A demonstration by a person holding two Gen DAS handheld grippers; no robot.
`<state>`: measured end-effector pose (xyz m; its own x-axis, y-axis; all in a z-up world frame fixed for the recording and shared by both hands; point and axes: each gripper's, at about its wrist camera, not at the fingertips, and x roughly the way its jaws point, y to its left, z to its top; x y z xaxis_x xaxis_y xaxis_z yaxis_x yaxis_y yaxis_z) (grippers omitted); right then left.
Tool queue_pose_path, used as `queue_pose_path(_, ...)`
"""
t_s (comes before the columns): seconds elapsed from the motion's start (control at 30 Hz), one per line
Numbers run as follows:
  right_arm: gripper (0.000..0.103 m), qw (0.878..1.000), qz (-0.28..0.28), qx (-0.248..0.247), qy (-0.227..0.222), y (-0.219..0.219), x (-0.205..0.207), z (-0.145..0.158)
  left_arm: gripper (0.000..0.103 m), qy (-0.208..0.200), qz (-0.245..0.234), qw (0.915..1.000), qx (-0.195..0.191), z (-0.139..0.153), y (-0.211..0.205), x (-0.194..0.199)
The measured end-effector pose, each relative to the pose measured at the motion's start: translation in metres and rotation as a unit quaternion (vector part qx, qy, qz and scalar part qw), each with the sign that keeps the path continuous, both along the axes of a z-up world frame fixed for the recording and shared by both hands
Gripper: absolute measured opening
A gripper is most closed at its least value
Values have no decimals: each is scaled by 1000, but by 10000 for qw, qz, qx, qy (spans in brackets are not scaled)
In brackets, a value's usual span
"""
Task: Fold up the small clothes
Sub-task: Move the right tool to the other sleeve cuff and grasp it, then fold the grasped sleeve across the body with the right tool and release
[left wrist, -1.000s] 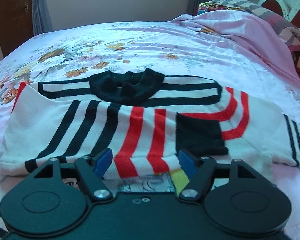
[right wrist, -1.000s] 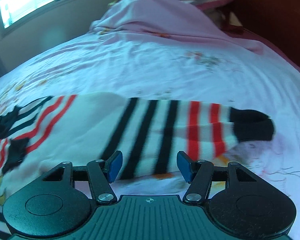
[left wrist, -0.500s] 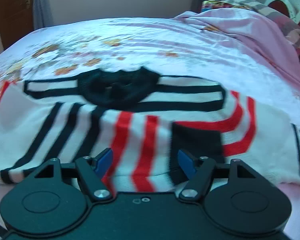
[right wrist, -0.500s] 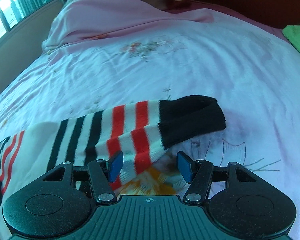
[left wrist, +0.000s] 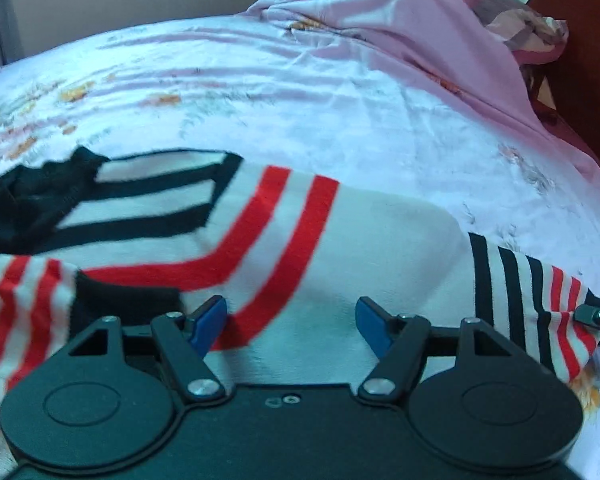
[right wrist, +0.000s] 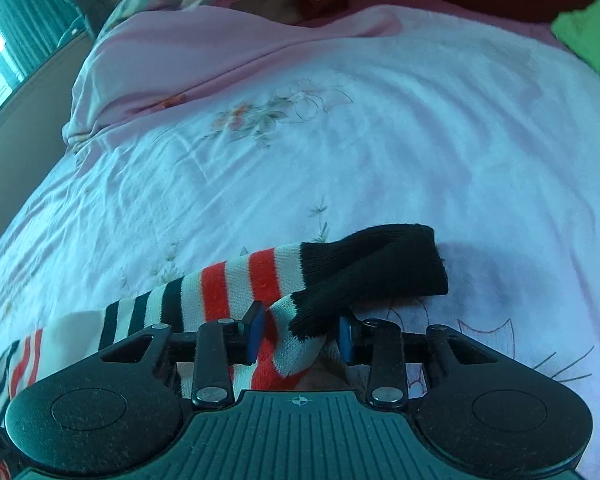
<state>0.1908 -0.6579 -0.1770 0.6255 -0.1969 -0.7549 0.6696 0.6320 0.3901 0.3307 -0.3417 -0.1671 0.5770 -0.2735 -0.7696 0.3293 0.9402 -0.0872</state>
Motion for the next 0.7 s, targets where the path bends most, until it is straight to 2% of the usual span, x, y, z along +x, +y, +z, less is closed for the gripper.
queue_pose_path(0.07, 34, 9999, 74, -66, -41, 0, 0, 3, 70, -34, -57, 9998, 199, -6, -7, -2)
queue_pose_path(0.1, 15, 9999, 66, -129, -83, 1, -2, 6, 71, -80, -88, 9996, 266, -8, -8, -4)
queue_pose_path(0.13, 11, 9998, 28, -148, -151, 0, -4, 9, 71, -102, -104, 9995, 297, -9, -8, -5)
queue_pose_path(0.2, 11, 9993, 14, -274, -246, 2, -6, 14, 72, -144, -152, 9990, 397, -10, -10, -8)
queue_pose_path(0.27, 11, 9989, 148, -436, 128, 8, 2, 8, 72, -172, -176, 9984, 517, -11, -13, -8)
queue_pose_path(0.37, 11, 9971, 152, -740, -29, 20, 0, 25, 72, -91, -217, 9978, 624, -8, -17, -4)
queue_pose_path(0.4, 11, 9956, 244, -895, -99, 27, 2, 34, 71, -38, -230, 9978, 613, -6, -17, -2)
queue_pose_path(0.47, 11, 9913, 463, -1212, -215, 39, 7, 49, 62, 39, -214, 9986, 488, 1, -10, 1)
queue_pose_path(0.5, 11, 9893, 579, -1300, -333, 47, 10, 57, 58, 66, -182, 9992, 347, 8, -2, 2)
queue_pose_path(0.6, 11, 9798, 1059, -1547, -698, 84, 23, 79, 59, -1, 45, 10000, 50, 30, 32, 6)
queue_pose_path(0.7, 11, 9670, 1696, -1579, -1055, 137, 46, 93, 61, -217, 316, 9993, 37, 50, 74, 12)
